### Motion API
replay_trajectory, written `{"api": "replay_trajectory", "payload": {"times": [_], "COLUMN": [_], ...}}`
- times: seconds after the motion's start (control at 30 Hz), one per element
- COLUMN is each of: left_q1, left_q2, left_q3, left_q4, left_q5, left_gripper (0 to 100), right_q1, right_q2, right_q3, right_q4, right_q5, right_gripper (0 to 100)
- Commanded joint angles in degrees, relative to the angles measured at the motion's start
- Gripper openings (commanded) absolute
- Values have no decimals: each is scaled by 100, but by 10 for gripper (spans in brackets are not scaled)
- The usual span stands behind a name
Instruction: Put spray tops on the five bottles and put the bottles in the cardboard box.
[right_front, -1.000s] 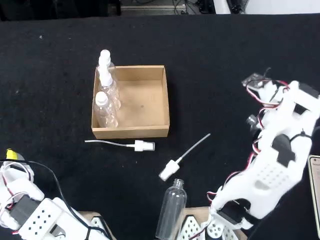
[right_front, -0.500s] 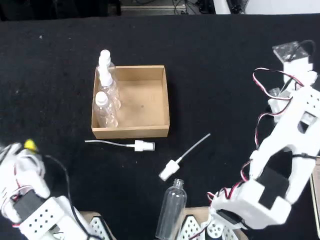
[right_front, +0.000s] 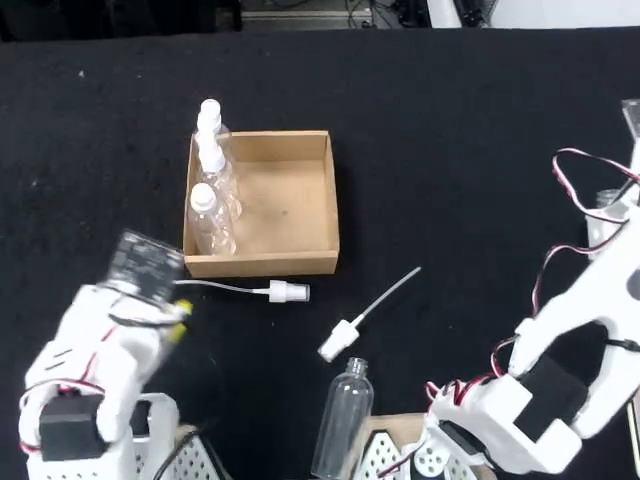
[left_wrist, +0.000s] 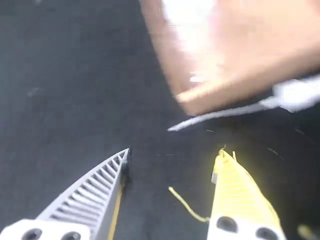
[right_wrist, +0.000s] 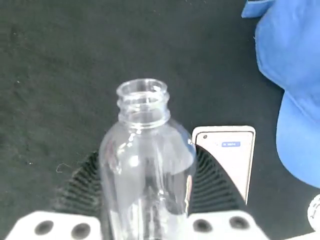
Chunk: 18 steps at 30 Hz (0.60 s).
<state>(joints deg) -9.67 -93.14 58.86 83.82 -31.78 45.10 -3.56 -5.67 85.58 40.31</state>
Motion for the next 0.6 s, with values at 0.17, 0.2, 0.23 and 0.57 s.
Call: {"api": "replay_trajectory", "payload": {"times": [0.17,0.2,0.23,0.57], "left_q1": [1974,2167,2378,4330], "left_q2": [1459,1749,2022,3930], "left_q3": [-435,-435,-435,-426], "left_q4": [70,-62,-202,-1987], "left_q5": [-141,-132,-132,905], "left_gripper": [250,250,250,251], "right_q1": [519,519,519,826], "right_q2": [-435,-435,-435,-391], "right_q3": [-127,-110,-101,-127], "right_q4": [70,70,70,18], "right_q5": [0,0,0,9], "right_gripper": [31,31,31,31]}}
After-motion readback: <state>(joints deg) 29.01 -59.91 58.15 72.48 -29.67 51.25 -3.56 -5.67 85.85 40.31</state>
